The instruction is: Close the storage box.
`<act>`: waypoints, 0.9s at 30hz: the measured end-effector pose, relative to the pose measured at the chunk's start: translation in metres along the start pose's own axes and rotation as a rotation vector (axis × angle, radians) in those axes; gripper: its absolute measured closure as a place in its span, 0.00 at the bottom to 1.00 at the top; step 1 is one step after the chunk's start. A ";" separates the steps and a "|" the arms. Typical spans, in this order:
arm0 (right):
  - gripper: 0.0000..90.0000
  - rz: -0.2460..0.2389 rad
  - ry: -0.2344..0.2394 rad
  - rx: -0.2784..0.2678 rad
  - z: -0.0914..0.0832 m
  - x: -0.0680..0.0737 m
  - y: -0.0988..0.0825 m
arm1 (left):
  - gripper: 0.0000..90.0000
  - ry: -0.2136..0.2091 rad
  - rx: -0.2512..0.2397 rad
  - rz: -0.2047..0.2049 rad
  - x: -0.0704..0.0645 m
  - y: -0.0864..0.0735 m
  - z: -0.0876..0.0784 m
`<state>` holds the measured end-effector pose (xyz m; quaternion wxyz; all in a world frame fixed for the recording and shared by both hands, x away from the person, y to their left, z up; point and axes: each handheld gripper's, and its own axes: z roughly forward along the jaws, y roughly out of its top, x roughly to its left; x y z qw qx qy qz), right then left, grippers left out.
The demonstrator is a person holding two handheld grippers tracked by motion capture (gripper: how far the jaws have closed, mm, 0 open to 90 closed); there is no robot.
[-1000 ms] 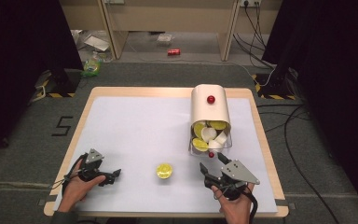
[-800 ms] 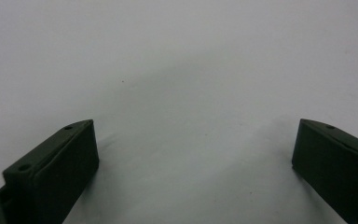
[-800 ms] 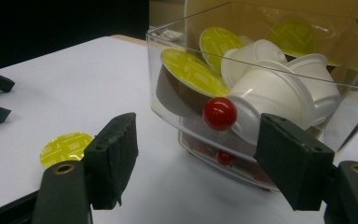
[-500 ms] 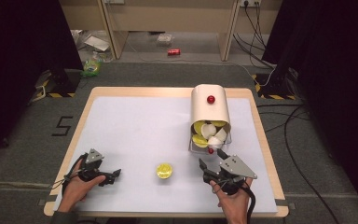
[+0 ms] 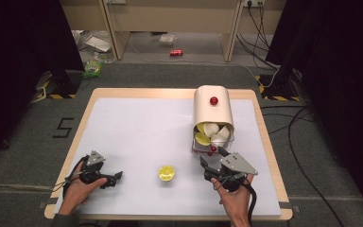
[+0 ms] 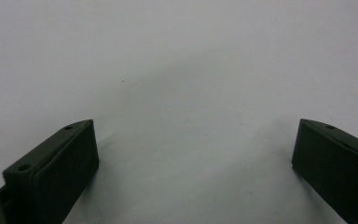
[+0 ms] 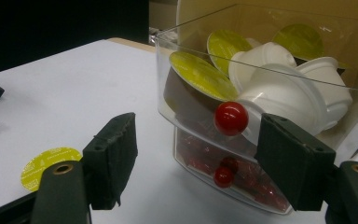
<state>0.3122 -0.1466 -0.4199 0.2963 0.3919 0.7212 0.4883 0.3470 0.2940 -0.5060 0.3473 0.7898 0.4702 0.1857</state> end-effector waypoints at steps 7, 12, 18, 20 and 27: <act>0.33 0.001 0.002 -0.006 0.004 -0.004 0.002 | 0.00 0.000 0.000 0.000 0.000 0.000 0.000; 0.33 0.000 0.004 -0.011 0.008 -0.006 0.004 | 0.00 0.000 0.000 0.000 0.000 0.000 0.000; 0.33 -0.007 -0.004 -0.007 0.013 -0.009 0.006 | 0.00 0.000 0.000 0.000 0.000 0.000 0.000; 0.33 -0.005 -0.005 -0.007 0.015 -0.010 0.007 | 0.00 -0.001 -0.001 -0.001 0.000 0.000 0.000; 0.33 0.003 -0.002 -0.012 0.020 -0.013 0.009 | 0.00 0.000 -0.001 -0.001 0.000 0.000 0.000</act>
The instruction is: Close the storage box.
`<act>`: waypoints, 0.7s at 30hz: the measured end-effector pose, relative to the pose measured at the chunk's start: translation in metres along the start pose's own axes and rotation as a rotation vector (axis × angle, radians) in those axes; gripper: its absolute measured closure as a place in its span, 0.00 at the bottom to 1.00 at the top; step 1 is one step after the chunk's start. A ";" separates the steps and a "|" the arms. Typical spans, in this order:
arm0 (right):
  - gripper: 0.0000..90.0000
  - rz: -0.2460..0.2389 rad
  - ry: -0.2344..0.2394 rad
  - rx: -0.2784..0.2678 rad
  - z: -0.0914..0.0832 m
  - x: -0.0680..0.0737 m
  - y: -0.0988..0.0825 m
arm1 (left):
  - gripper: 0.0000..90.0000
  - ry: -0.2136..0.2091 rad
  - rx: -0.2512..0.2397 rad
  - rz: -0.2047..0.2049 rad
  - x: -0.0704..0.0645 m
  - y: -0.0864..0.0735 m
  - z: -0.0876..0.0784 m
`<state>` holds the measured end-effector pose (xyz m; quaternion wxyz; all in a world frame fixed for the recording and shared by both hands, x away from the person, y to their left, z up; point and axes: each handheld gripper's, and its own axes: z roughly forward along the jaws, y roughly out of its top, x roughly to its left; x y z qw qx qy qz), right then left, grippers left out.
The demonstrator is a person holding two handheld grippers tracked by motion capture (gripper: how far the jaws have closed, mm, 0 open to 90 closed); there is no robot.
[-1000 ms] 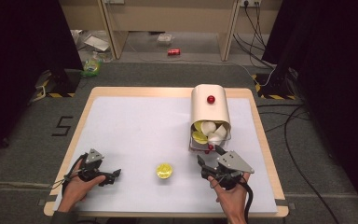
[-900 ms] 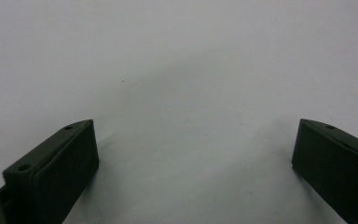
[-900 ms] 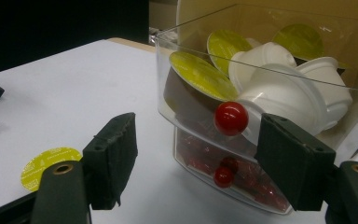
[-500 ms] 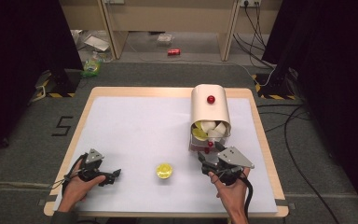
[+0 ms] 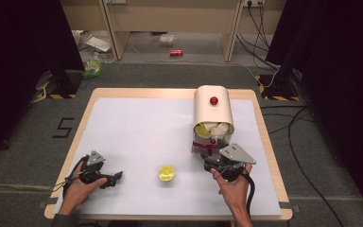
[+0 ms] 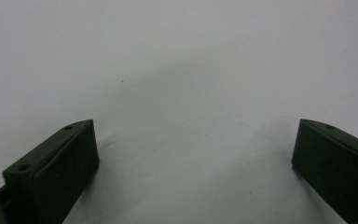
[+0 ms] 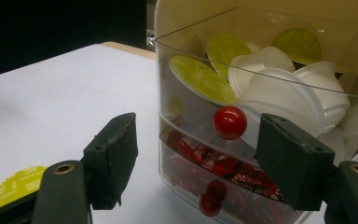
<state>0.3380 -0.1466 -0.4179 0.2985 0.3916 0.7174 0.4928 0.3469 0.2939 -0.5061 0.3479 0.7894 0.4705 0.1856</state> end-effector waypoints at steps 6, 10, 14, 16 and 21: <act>0.33 -0.007 0.002 -0.003 0.001 -0.001 0.002 | 0.00 0.000 0.000 -0.001 0.000 0.000 0.000; 0.33 -0.012 0.003 -0.003 0.002 0.002 0.002 | 0.00 0.000 0.001 0.001 0.000 0.000 0.000; 0.30 -0.007 0.004 0.001 0.001 0.002 0.001 | 0.00 -0.001 0.000 0.000 0.000 0.000 0.000; 0.29 -0.005 0.002 0.000 0.000 0.002 0.001 | 0.00 -0.001 0.000 0.000 0.000 0.000 0.000; 0.29 0.007 0.010 0.001 -0.003 0.001 -0.001 | 0.00 -0.001 0.000 -0.001 0.000 0.000 0.000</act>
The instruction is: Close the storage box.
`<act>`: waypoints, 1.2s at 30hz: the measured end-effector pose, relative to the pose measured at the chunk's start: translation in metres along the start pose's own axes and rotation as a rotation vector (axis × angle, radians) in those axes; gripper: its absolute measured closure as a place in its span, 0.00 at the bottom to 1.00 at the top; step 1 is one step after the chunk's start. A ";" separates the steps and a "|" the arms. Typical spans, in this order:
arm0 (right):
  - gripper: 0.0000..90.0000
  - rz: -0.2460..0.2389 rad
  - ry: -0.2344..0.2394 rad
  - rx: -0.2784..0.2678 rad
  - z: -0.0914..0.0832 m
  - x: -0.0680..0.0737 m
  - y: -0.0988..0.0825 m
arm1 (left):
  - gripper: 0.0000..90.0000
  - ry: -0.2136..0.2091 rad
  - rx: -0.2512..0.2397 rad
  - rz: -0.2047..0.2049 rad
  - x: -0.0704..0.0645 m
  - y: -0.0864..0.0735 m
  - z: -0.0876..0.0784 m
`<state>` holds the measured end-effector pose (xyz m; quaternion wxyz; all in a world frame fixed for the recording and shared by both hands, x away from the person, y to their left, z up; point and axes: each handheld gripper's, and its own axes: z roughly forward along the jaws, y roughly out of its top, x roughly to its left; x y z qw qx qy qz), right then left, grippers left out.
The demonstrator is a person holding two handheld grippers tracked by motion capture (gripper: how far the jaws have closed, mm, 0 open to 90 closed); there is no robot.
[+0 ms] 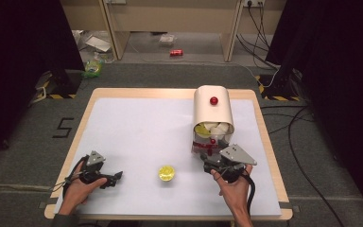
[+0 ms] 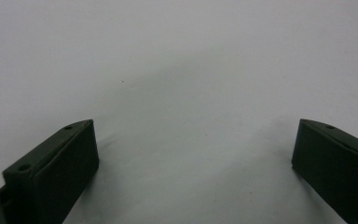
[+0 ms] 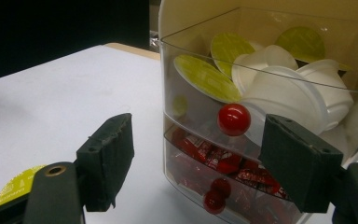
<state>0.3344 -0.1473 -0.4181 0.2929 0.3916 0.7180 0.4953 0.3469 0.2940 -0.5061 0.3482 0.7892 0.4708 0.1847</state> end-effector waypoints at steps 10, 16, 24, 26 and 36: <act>0.29 0.002 0.001 -0.001 -0.005 0.000 -0.002 | 0.00 -0.001 0.001 0.000 0.000 0.000 0.000; 0.29 0.003 -0.001 -0.009 -0.010 -0.003 -0.004 | 0.00 0.000 0.000 0.000 0.000 0.000 0.000; 0.29 0.008 -0.010 -0.016 -0.019 -0.007 -0.007 | 0.00 0.001 0.001 0.002 0.000 0.000 0.000; 0.29 0.009 -0.012 -0.011 -0.020 -0.006 -0.007 | 0.00 0.001 0.000 0.002 0.000 0.000 0.000; 0.29 0.005 -0.015 -0.015 -0.025 -0.007 -0.009 | 0.00 0.000 0.001 0.002 0.000 0.000 0.000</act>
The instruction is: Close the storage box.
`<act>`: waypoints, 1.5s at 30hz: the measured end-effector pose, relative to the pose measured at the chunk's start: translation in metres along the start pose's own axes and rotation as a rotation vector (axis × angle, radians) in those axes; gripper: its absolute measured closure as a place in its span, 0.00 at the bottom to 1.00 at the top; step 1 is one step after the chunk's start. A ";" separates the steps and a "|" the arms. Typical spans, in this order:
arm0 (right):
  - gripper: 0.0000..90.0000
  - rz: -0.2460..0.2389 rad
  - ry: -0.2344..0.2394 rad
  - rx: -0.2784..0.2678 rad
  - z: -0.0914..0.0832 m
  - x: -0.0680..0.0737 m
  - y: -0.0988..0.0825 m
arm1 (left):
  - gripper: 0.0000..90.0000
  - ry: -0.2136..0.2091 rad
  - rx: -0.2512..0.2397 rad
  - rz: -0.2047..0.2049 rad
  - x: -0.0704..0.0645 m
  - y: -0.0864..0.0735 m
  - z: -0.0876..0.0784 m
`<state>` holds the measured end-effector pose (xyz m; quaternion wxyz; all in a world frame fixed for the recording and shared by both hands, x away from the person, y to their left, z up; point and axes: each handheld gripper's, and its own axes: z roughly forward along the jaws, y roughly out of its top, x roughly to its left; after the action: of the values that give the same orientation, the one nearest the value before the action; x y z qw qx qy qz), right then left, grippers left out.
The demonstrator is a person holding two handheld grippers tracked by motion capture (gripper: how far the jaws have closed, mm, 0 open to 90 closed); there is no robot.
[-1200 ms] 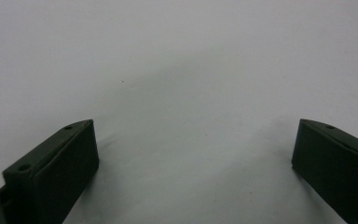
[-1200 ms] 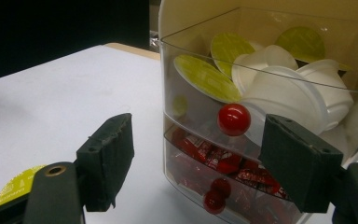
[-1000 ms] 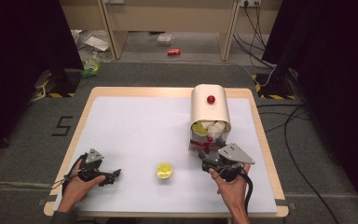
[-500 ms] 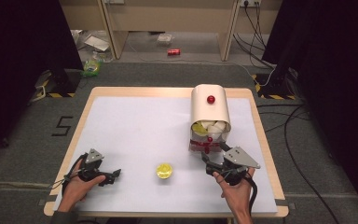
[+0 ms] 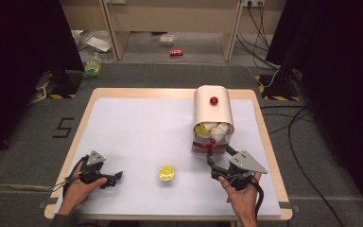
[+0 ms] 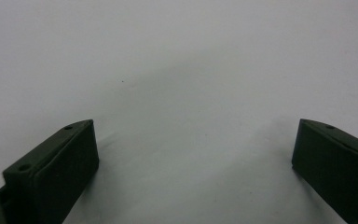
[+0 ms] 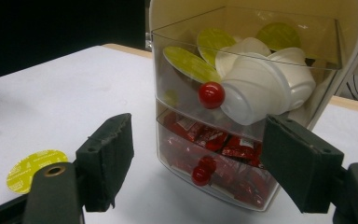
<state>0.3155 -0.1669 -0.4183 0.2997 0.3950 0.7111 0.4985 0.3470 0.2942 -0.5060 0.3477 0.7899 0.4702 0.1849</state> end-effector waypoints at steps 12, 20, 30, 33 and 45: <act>0.29 0.010 -0.015 -0.006 -0.008 -0.006 -0.001 | 0.00 -0.001 0.000 -0.002 0.000 0.000 0.000; 0.29 0.018 -0.030 -0.014 -0.012 -0.011 -0.002 | 0.00 -0.001 -0.002 -0.004 0.000 0.000 0.000; 0.29 0.025 -0.046 -0.022 -0.018 -0.019 -0.002 | 0.00 -0.001 0.000 -0.002 0.000 0.000 0.000; 0.28 0.029 -0.052 -0.017 -0.021 -0.021 -0.002 | 0.00 -0.001 0.000 -0.002 0.000 0.000 0.000; 0.26 0.031 -0.071 -0.016 -0.025 -0.029 -0.004 | 0.00 -0.001 -0.001 -0.002 0.000 0.000 0.000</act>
<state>0.3088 -0.2045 -0.4134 0.3202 0.4211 0.6896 0.4945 0.3470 0.2943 -0.5060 0.3484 0.7894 0.4707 0.1842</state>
